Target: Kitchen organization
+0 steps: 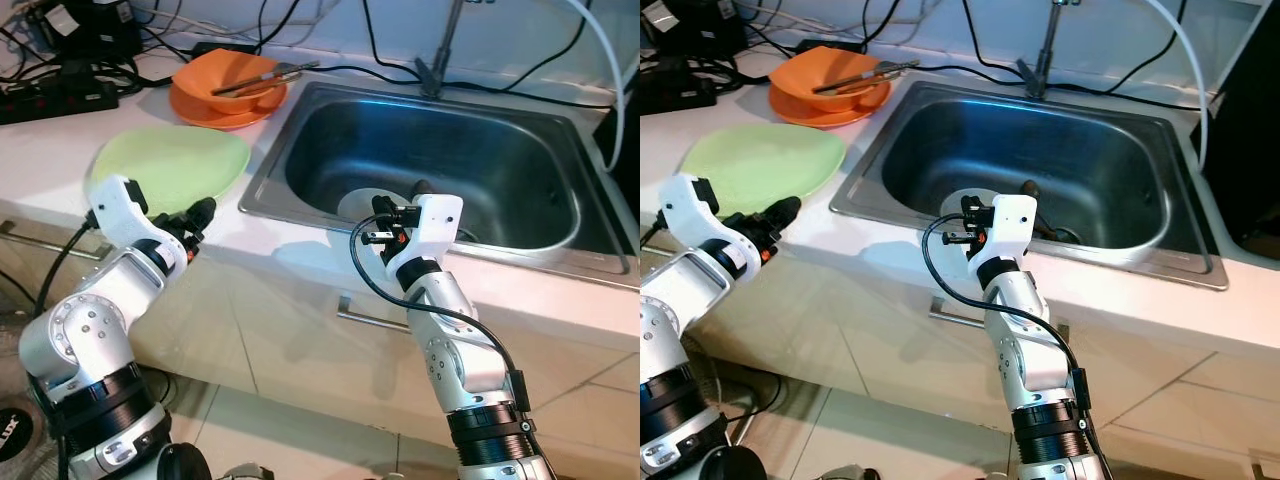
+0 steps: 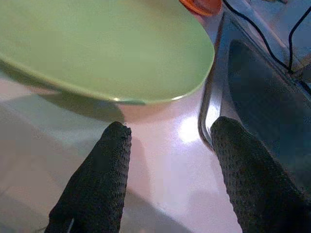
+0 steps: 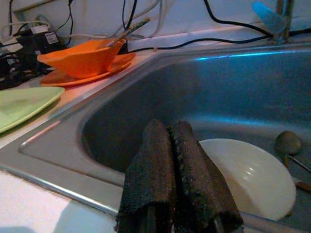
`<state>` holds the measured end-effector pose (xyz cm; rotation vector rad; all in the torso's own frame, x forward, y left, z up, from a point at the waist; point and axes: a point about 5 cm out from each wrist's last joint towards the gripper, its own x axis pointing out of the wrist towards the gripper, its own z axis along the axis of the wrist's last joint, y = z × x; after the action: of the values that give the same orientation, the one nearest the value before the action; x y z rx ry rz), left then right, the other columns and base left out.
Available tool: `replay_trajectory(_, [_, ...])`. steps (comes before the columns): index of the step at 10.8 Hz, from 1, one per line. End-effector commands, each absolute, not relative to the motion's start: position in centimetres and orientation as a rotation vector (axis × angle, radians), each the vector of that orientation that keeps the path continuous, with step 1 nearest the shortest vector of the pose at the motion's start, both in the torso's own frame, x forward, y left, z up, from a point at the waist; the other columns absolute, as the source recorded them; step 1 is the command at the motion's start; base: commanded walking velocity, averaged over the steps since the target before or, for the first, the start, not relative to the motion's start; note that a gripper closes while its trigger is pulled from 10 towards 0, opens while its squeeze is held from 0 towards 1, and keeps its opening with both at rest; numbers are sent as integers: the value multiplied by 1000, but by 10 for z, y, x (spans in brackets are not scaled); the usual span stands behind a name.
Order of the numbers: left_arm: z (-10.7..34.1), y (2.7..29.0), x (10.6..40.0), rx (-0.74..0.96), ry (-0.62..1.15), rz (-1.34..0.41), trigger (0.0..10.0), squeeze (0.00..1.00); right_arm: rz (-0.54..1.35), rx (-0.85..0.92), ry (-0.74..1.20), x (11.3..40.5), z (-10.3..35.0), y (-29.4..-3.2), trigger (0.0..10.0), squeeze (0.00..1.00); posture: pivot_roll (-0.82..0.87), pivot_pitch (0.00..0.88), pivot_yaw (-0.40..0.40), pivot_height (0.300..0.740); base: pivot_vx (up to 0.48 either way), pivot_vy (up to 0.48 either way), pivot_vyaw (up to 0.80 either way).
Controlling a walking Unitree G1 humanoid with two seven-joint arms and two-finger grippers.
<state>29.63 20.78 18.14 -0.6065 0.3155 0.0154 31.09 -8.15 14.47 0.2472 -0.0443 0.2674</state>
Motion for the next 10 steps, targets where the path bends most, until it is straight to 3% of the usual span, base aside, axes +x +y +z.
replay_trajectory(1, [181, 206, 294, -601, 319, 20, 10000, 0, 277, 245, -34, 314, 146, -81, 10000, 0, -26, 54, 0, 740, 0, 0, 0])
replay_trajectory(10, [184, 229, 305, -583, 258, 176, 10000, 0, 273, 246, -34, 315, 146, -81, 10000, 0, -31, 49, -1, 740, 0, 0, 0])
